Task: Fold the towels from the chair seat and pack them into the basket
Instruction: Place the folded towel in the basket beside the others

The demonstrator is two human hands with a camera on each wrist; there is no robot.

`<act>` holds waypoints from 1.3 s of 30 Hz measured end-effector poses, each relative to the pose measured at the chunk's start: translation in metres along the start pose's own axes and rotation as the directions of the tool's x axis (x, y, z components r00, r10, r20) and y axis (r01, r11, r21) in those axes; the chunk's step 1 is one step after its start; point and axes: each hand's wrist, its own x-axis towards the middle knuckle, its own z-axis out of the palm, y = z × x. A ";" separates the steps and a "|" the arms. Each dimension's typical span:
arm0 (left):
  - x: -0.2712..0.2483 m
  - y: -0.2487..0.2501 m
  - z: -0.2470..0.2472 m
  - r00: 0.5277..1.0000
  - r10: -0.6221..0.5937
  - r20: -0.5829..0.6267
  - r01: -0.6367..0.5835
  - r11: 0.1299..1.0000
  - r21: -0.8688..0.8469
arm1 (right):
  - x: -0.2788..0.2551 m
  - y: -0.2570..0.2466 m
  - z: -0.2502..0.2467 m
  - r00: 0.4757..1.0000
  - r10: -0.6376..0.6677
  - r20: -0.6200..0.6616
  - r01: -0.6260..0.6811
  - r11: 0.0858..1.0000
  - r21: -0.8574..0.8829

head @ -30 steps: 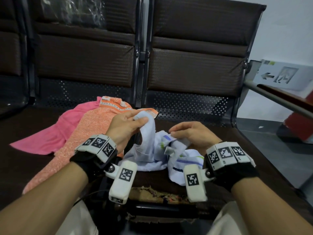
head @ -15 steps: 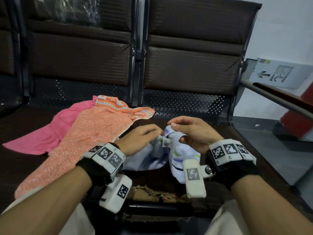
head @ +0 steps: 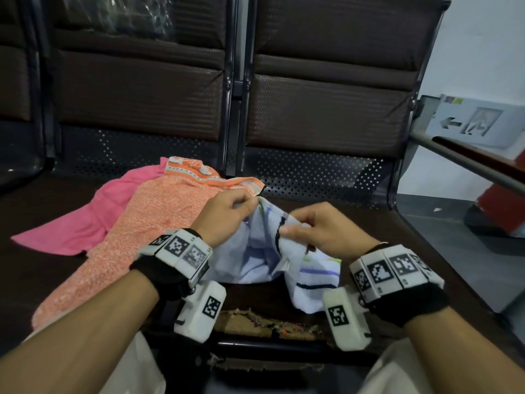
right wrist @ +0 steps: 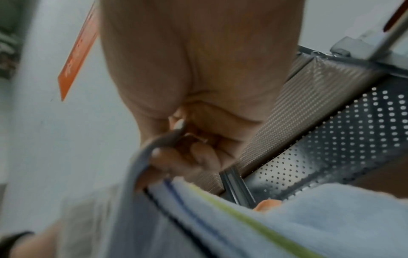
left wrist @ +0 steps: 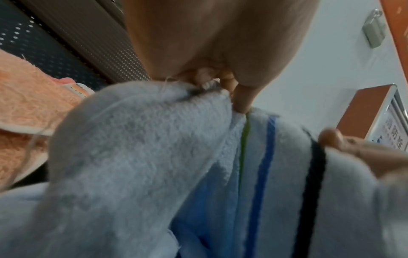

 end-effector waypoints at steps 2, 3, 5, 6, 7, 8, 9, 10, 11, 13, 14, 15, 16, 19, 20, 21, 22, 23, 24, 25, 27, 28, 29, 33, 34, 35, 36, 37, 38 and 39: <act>0.001 -0.001 0.002 1.000 -0.015 -0.013 0.014 1.000 -0.018 | 0.002 -0.002 -0.001 0.990 -0.056 -0.133 0.085 0.971 0.223; 0.002 0.001 0.002 1.000 -0.026 -0.017 0.025 0.999 -0.039 | 0.003 -0.002 -0.002 0.979 -0.052 -0.195 0.114 0.940 0.321; 0.004 0.004 0.002 0.997 -0.068 -0.032 0.064 0.992 -0.112 | 0.006 -0.006 -0.003 0.961 0.001 -0.275 0.128 0.883 0.452; 0.004 0.004 0.002 0.994 -0.098 -0.042 0.090 0.984 -0.156 | 0.006 -0.008 -0.003 0.957 0.044 -0.287 0.112 0.857 0.504; 0.004 0.004 0.001 0.991 -0.121 -0.055 0.108 0.976 -0.191 | 0.007 -0.008 -0.005 0.958 0.082 -0.276 0.088 0.829 0.552; 0.004 0.004 0.000 0.988 -0.136 -0.068 0.118 0.969 -0.215 | 0.006 -0.007 -0.007 0.967 0.094 -0.238 0.064 0.811 0.581; 0.004 0.003 -0.001 0.986 -0.147 -0.080 0.125 0.965 -0.232 | 0.006 -0.007 -0.007 0.982 0.075 -0.172 0.045 0.795 0.605; 0.003 0.002 -0.002 0.982 -0.162 -0.093 0.135 0.960 -0.246 | 0.006 -0.005 -0.007 0.995 0.037 -0.093 0.027 0.796 0.605; 0.003 0.000 -0.003 0.977 -0.183 -0.110 0.149 0.954 -0.262 | 0.006 -0.003 -0.006 0.999 0.001 -0.038 0.020 0.841 0.541; 0.004 -0.003 -0.006 0.962 -0.236 -0.137 0.186 0.934 -0.305 | 0.005 0.000 -0.001 0.998 -0.012 -0.068 0.026 0.979 0.203; 0.005 -0.004 -0.007 0.956 -0.260 -0.138 0.205 0.924 -0.322 | 0.005 0.001 0.001 0.994 -0.012 -0.111 0.015 1.000 0.024; 0.005 -0.005 -0.007 0.953 -0.273 -0.129 0.219 0.919 -0.327 | 0.005 0.001 0.002 0.991 -0.010 -0.135 -0.001 0.996 -0.084; 0.004 -0.005 -0.008 0.956 -0.274 -0.107 0.230 0.922 -0.312 | 0.005 -0.001 0.003 0.987 -0.026 -0.158 0.004 0.990 -0.138; -0.001 -0.005 -0.008 0.969 -0.245 0.000 0.237 0.936 -0.259 | 0.004 -0.011 0.002 0.944 -0.144 -0.296 0.135 0.989 -0.053; -0.003 -0.004 -0.007 0.971 -0.239 0.022 0.237 0.939 -0.249 | 0.004 -0.015 0.002 0.932 -0.151 -0.331 0.177 0.983 0.048; -0.004 -0.004 -0.008 0.972 -0.232 0.026 0.232 0.943 -0.238 | 0.005 -0.017 0.002 0.929 -0.136 -0.344 0.192 0.972 0.136; -0.005 -0.004 -0.009 0.973 -0.228 0.027 0.228 0.947 -0.224 | 0.006 -0.018 0.003 0.933 -0.114 -0.340 0.182 0.968 0.175; -0.005 -0.003 -0.009 0.974 -0.225 0.028 0.225 0.950 -0.217 | 0.007 -0.017 0.005 0.940 -0.096 -0.328 0.154 0.976 0.155; -0.006 -0.002 -0.009 0.974 -0.225 0.033 0.227 0.950 -0.216 | 0.007 -0.015 0.008 0.945 -0.086 -0.316 0.123 0.988 0.098; -0.006 -0.001 -0.009 0.973 -0.227 0.037 0.230 0.948 -0.219 | 0.009 -0.012 0.012 0.953 -0.072 -0.295 0.085 0.996 0.029; -0.009 0.001 -0.008 0.969 -0.243 0.041 0.246 0.944 -0.222 | 0.010 -0.010 0.019 0.966 -0.023 -0.259 0.010 0.998 -0.054; -0.010 0.003 -0.007 0.966 -0.255 0.040 0.257 0.938 -0.234 | 0.011 -0.009 0.021 0.969 -0.003 -0.246 -0.012 0.998 -0.060; -0.011 0.004 -0.006 0.962 -0.272 0.035 0.271 0.927 -0.258 | 0.011 -0.008 0.023 0.971 0.002 -0.240 -0.018 0.998 -0.065; -0.014 0.009 -0.004 0.927 -0.360 0.103 0.368 0.827 -0.426 | 0.014 -0.010 0.023 0.968 -0.028 -0.249 0.025 1.000 -0.019; -0.014 0.010 -0.003 0.920 -0.364 0.142 0.387 0.802 -0.455 | 0.015 -0.010 0.023 0.967 -0.032 -0.252 0.028 0.999 -0.019; -0.015 0.012 -0.003 0.916 -0.357 0.185 0.401 0.779 -0.482 | 0.016 -0.010 0.023 0.967 -0.032 -0.254 0.024 0.999 -0.035; -0.015 0.014 -0.002 0.912 -0.343 0.225 0.410 0.758 -0.508 | 0.016 -0.010 0.024 0.966 -0.033 -0.258 0.019 0.998 -0.059; -0.016 0.016 -0.002 0.910 -0.324 0.258 0.414 0.740 -0.530 | 0.017 -0.009 0.025 0.964 -0.034 -0.263 0.012 0.996 -0.084; -0.016 0.017 -0.002 0.909 -0.305 0.282 0.414 0.730 -0.544 | 0.018 -0.009 0.026 0.962 -0.033 -0.272 0.005 0.995 -0.102; -0.017 0.018 -0.002 0.910 -0.289 0.297 0.411 0.727 -0.550 | 0.019 -0.008 0.027 0.959 -0.028 -0.283 -0.004 0.994 -0.109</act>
